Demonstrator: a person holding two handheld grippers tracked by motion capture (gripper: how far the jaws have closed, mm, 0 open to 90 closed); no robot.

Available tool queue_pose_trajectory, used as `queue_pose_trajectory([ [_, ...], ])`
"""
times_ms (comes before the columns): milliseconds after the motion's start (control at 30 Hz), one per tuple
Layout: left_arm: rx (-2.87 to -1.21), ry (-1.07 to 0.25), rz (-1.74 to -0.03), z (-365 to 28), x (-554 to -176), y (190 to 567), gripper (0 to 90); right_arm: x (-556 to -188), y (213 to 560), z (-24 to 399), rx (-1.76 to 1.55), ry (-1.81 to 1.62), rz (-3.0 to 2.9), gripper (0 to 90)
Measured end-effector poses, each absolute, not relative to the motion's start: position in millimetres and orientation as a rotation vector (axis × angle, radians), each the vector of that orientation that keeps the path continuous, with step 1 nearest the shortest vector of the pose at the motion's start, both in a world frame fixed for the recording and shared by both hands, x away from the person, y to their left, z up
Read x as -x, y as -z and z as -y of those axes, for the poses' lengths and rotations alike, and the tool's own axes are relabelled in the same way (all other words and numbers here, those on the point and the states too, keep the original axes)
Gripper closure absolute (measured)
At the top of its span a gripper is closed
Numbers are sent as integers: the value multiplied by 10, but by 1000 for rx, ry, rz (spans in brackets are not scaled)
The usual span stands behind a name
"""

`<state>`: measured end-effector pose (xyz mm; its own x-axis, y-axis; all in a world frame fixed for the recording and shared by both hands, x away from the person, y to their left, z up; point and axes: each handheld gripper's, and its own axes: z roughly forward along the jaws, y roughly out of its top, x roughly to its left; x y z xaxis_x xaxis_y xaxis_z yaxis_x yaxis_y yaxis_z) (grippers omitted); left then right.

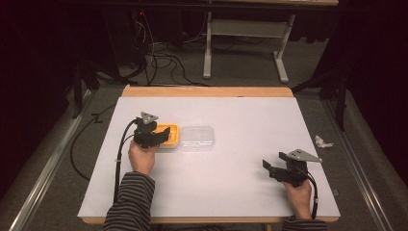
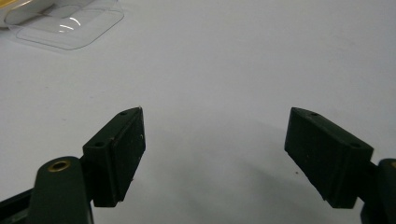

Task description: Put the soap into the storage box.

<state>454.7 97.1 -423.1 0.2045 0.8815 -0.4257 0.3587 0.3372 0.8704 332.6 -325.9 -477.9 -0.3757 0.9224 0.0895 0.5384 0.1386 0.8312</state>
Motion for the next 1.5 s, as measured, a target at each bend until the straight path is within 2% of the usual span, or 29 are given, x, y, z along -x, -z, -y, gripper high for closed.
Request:
queue_pose_trajectory([
  [333,-1229,-530,-1324,-946,-4356,4102,365,-3327,4780,3254,-1395,-1134,-1977,207],
  [1500,-1179,-526,-1287,-966,-3932,4027,281,-3334,4783,3245,-1385,-1126,-1983,207],
])
